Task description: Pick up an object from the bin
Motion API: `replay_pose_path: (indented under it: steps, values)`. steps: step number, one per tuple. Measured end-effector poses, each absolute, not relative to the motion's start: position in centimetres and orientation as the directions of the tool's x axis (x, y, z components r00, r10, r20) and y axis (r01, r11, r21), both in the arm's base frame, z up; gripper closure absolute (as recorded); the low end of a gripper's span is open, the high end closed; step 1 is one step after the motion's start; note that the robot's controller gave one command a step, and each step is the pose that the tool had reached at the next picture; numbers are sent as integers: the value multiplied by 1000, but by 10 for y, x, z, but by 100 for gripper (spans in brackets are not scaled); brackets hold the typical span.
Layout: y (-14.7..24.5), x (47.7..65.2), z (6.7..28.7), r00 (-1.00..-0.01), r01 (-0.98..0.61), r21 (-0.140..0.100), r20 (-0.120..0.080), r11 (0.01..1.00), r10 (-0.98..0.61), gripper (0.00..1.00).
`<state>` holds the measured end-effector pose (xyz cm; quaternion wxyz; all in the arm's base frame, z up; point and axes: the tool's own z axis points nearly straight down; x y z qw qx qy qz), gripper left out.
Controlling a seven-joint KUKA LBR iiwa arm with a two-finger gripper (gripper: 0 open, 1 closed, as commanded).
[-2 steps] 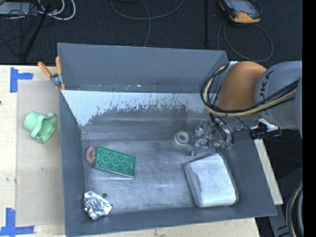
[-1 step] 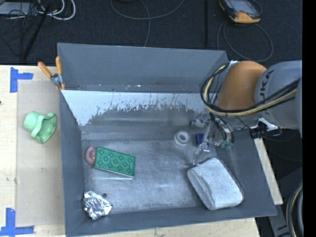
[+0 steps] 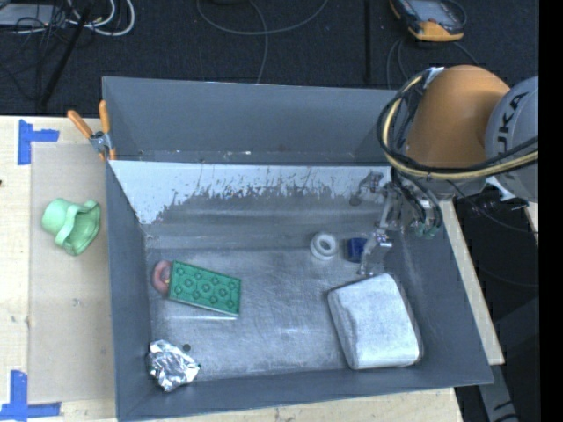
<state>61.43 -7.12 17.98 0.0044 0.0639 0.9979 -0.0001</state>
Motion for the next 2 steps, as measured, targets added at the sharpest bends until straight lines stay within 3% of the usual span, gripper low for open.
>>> replay_pose_path:
  steps: [1, 2]
  values:
    - [-120, 617, 227, -858, -514, -3, -3, 858, -514, 0]
    - [-77, 619, 151, -789, -614, 7, 3, 789, -614, 0]
